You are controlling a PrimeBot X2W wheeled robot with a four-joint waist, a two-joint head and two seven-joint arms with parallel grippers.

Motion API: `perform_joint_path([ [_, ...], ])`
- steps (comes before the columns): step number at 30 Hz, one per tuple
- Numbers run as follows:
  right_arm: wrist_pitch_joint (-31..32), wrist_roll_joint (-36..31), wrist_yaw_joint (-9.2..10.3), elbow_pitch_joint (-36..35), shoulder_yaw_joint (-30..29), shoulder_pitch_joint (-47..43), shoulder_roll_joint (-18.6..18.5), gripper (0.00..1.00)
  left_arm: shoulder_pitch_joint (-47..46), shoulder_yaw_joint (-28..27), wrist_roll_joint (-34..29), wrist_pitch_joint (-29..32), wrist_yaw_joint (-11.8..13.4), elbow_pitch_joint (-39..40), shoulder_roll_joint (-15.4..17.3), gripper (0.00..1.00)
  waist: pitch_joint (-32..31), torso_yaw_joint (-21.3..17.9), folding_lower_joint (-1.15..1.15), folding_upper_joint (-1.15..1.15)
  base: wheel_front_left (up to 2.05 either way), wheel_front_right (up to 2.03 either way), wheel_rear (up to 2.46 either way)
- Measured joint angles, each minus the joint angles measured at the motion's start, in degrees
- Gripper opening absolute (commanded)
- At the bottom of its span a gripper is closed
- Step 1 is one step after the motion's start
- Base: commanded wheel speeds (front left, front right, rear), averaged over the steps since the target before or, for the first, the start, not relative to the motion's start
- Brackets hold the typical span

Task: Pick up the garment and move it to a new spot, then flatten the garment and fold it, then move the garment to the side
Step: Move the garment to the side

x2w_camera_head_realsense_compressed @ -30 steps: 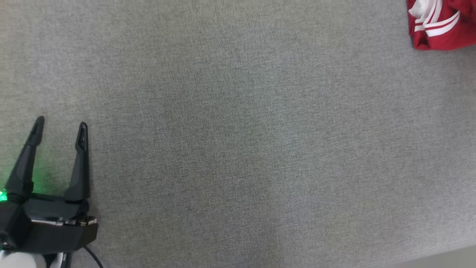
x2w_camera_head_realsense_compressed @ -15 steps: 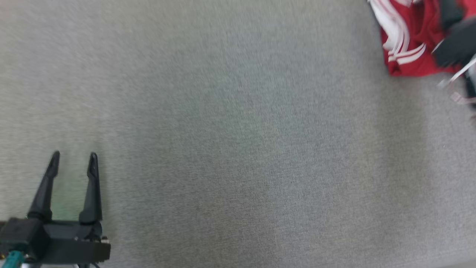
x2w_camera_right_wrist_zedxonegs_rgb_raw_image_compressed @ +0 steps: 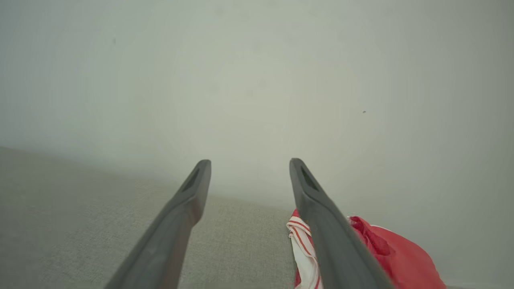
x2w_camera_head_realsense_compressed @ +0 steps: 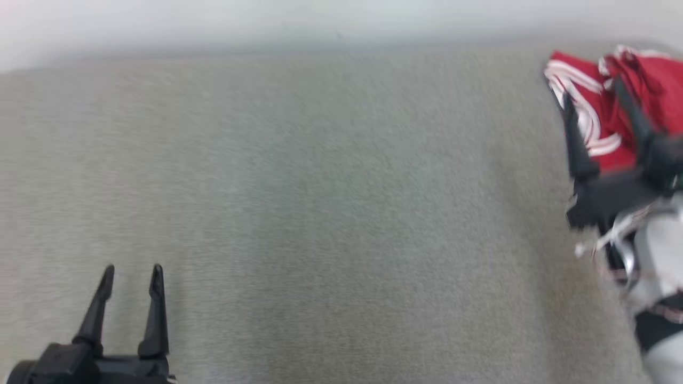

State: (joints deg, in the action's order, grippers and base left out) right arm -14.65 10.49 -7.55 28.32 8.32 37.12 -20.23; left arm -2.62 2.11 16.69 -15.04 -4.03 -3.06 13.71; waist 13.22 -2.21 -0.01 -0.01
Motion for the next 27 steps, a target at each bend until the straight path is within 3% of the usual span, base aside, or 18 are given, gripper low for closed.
perform_joint_path([
  [14, 2.57, 0.46, -0.01, -13.47, -5.68, -23.17, 6.68, 1.00, 3.99, -0.41, -0.99, 0.00, -0.56, -1.97, -2.34, 1.00, -9.18, 5.18, 0.00, 0.00, 0.00, 0.00, 0.00],
  [27, 3.56, 0.34, 0.00, -22.24, -8.51, -37.35, 12.58, 1.00, 5.23, -0.78, -1.51, 0.00, -1.13, -3.27, -3.54, 1.00, -11.73, 5.68, 0.01, 0.00, 0.00, 0.00, 0.00],
])
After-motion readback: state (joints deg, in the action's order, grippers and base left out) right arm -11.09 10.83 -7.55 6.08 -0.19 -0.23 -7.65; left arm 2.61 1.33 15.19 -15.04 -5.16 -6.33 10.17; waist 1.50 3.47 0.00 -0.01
